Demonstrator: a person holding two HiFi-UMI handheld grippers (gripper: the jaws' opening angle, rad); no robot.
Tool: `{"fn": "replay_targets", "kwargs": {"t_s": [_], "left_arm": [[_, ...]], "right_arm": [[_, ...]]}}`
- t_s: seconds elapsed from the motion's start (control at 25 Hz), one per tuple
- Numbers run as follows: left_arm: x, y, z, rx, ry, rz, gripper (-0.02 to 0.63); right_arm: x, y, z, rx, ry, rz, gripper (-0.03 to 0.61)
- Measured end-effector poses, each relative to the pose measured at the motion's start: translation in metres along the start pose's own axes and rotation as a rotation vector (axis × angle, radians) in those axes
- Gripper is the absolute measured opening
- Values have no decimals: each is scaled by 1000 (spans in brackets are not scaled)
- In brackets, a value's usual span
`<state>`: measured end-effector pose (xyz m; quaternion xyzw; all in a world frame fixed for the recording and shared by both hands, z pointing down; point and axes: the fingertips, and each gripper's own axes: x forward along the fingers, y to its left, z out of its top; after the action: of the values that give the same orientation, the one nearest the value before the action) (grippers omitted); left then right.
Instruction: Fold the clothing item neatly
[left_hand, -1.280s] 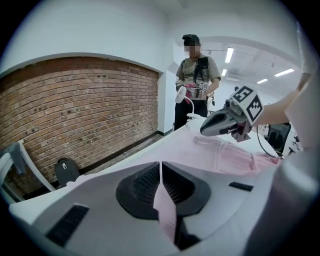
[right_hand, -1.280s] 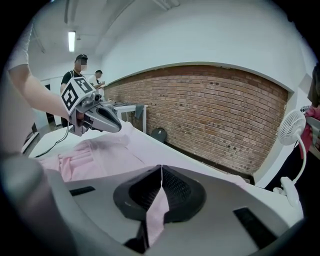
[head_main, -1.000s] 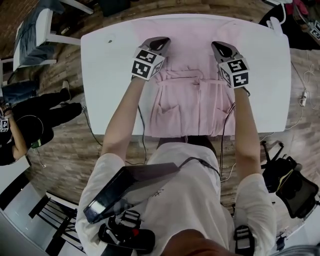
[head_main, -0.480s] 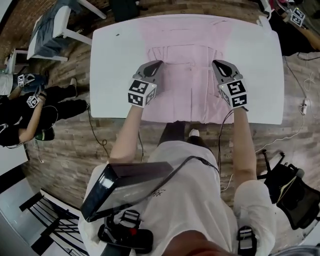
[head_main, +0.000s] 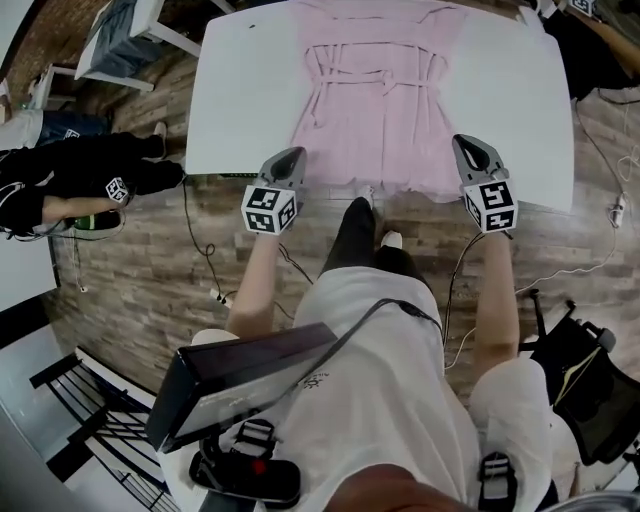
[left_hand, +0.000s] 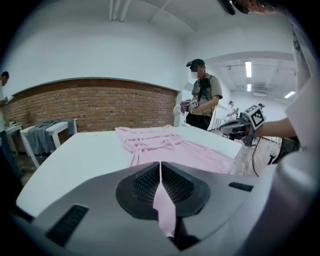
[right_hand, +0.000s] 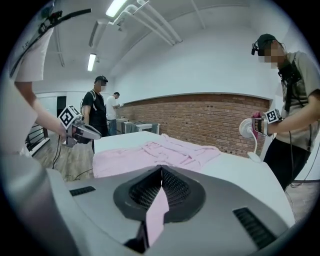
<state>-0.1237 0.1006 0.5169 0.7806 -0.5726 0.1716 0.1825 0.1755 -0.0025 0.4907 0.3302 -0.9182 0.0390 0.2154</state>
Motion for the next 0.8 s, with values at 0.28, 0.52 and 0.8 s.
{"fn": "replay_targets", "kwargs": {"t_s": [0.28,0.52,0.8], "left_arm": [[-56,17,-104,-59,184,101,23],[-70,40,-172,-37,354,137,107],[-40,62,-219,-2,453,97,193]], "right_arm": [[-49,34,-91,37,126,-6,5],[-70,52,-154,115,200,-35,5],[-75,53,-223,184,303,-104,57]]}}
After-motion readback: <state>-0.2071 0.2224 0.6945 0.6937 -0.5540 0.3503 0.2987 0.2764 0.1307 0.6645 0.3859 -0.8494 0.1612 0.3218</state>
